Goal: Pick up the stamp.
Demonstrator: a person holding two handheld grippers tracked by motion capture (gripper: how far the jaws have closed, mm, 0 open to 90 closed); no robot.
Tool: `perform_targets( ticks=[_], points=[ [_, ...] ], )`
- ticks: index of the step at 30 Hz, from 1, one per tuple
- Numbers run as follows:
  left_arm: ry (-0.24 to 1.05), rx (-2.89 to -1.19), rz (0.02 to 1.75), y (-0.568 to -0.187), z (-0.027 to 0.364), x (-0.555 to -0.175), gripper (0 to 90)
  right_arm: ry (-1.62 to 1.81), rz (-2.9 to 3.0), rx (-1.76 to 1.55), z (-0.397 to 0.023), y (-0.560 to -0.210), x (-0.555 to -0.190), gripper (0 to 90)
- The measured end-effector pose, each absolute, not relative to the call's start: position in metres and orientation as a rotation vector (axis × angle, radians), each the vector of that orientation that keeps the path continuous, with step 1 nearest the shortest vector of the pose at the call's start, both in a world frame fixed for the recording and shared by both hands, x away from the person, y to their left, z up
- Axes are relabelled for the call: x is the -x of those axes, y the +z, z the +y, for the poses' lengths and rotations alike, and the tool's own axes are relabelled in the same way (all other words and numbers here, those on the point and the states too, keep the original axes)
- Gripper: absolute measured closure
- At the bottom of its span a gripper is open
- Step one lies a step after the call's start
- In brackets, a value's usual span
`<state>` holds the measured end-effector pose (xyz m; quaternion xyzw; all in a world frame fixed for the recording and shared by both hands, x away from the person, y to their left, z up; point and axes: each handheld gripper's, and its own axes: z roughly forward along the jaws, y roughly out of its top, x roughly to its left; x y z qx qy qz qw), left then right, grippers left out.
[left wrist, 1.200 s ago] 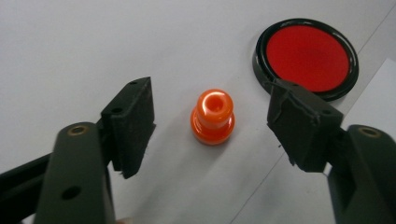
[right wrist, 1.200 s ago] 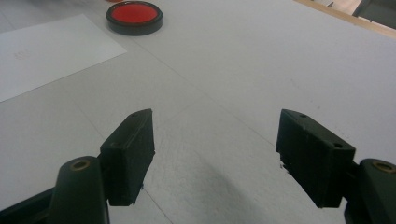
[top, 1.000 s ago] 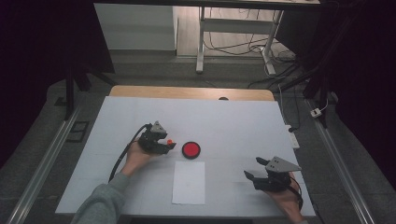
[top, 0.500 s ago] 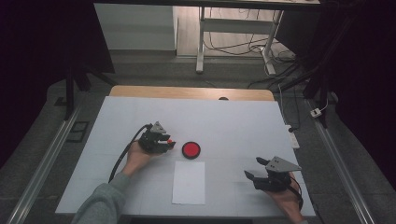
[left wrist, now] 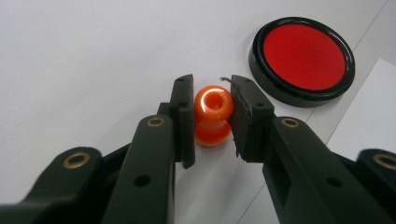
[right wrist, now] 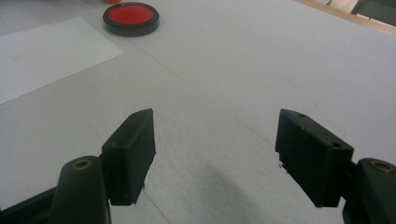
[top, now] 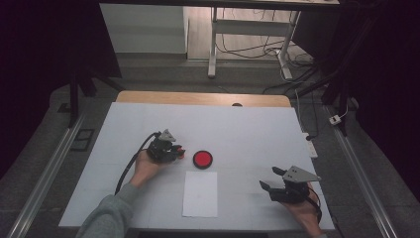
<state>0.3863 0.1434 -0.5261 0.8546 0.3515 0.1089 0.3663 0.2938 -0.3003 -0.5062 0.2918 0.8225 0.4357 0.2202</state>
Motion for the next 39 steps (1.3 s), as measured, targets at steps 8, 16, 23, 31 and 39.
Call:
perform_targets(
  ticks=[8,16,23,31,39],
  points=[
    [0.294,-2.196,0.9,-0.526,0.143,-0.385,71.7,1.218,2.272,-0.819,-0.301,-0.506,-0.294,28.1],
    [0.31,-2.174,0.907,-0.524,0.145,-0.384,71.8,1.208,2.274,-0.822,-0.3,-0.508,-0.294,28.2],
    [0.317,-2.141,0.897,-0.517,0.149,-0.381,71.8,1.203,2.273,-0.822,-0.3,-0.508,-0.294,28.6],
    [0.318,-2.112,0.886,-0.51,0.153,-0.377,71.8,1.2,2.27,-0.831,-0.301,-0.508,-0.294,28.6],
    [0.318,-2.082,0.865,-0.499,0.156,-0.37,71.8,1.2,2.264,-0.829,-0.3,-0.508,-0.294,28.6]
  ],
)
